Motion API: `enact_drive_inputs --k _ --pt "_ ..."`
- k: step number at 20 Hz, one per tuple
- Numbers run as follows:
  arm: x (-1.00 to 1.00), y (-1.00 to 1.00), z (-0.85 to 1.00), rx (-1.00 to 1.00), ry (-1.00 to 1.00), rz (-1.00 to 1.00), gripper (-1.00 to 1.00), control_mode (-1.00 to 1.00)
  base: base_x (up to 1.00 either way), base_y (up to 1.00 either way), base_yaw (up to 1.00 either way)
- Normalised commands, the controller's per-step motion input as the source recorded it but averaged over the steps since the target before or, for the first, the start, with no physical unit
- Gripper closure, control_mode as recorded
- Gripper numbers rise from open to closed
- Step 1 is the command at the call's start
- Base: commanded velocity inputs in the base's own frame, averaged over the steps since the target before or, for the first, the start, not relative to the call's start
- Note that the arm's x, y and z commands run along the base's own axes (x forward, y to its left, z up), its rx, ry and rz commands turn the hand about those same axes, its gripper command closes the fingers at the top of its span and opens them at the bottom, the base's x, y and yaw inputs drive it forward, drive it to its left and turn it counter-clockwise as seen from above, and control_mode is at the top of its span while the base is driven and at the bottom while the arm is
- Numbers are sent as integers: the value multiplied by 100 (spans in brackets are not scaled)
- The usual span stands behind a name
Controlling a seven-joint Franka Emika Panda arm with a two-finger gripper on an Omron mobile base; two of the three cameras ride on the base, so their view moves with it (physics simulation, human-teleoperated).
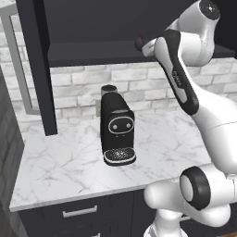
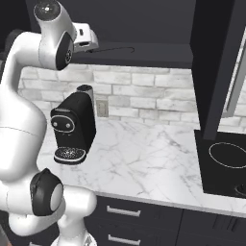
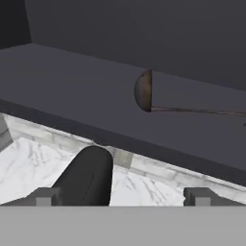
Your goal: Open the cabinet and move the ladle to the pot. Then close the cabinet.
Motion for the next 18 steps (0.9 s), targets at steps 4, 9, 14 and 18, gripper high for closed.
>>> enact_drive_inputs --k 4,9,14,18 --pt "59 -5 0 0 0 -7 -100 -100 0 0 0" --pt "18 -16 0 0 0 -3 -100 -100 0 0 0" --pt "21 -2 0 0 0 -3 -100 -100 0 0 0" --pt "42 0 0 0 0 -5 -100 -100 0 0 0"
